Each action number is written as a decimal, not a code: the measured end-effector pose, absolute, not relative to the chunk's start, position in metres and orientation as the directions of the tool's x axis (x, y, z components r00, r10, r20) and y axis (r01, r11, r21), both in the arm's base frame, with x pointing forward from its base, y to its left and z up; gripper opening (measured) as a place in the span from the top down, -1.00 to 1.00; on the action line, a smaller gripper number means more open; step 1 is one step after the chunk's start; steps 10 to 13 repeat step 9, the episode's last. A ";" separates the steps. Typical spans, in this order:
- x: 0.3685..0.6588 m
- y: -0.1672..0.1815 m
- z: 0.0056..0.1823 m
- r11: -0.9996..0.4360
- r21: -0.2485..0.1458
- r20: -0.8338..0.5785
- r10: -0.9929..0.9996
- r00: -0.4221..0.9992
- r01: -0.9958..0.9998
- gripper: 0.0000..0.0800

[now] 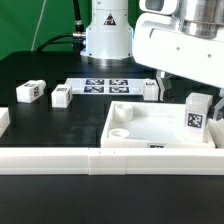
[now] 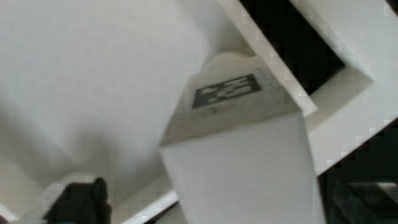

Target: Assemble one leg

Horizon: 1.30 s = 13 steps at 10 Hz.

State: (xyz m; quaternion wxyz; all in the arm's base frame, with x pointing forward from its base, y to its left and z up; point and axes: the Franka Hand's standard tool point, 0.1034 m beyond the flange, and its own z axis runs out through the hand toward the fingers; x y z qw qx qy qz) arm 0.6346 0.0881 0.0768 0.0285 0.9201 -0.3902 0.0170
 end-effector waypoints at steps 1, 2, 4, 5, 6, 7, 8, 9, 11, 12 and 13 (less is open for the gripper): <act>0.635 0.088 0.077 -0.694 0.039 0.053 -0.717 0.695 -0.719 -0.61; 0.635 0.088 0.077 -0.694 0.039 0.053 -0.717 0.695 -0.719 -0.61; 0.635 0.088 0.077 -0.694 0.040 0.053 -0.717 0.695 -0.719 -0.62; 0.635 0.088 0.076 -0.694 0.040 0.053 -0.717 0.695 -0.719 -0.62; 0.635 0.088 0.076 -0.694 0.040 0.053 -0.717 0.695 -0.719 -0.62; 0.635 0.088 0.076 -0.694 0.040 0.053 -0.717 0.695 -0.719 -0.62; 0.635 0.088 0.076 -0.694 0.040 0.053 -0.717 0.695 -0.719 -0.62; 0.634 0.088 0.076 -0.694 0.040 0.053 -0.717 0.695 -0.719 -0.62; 0.634 0.088 0.076 -0.694 0.040 0.053 -0.717 0.695 -0.719 -0.62; 0.634 0.088 0.076 -0.694 0.040 0.053 -0.717 0.695 -0.719 -0.62; 0.634 0.088 0.076 -0.694 0.040 0.053 -0.717 0.695 -0.719 -0.62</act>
Offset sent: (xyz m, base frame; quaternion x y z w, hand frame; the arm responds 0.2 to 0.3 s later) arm 0.0000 0.0000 0.0000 0.0000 0.0000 0.0000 1.0000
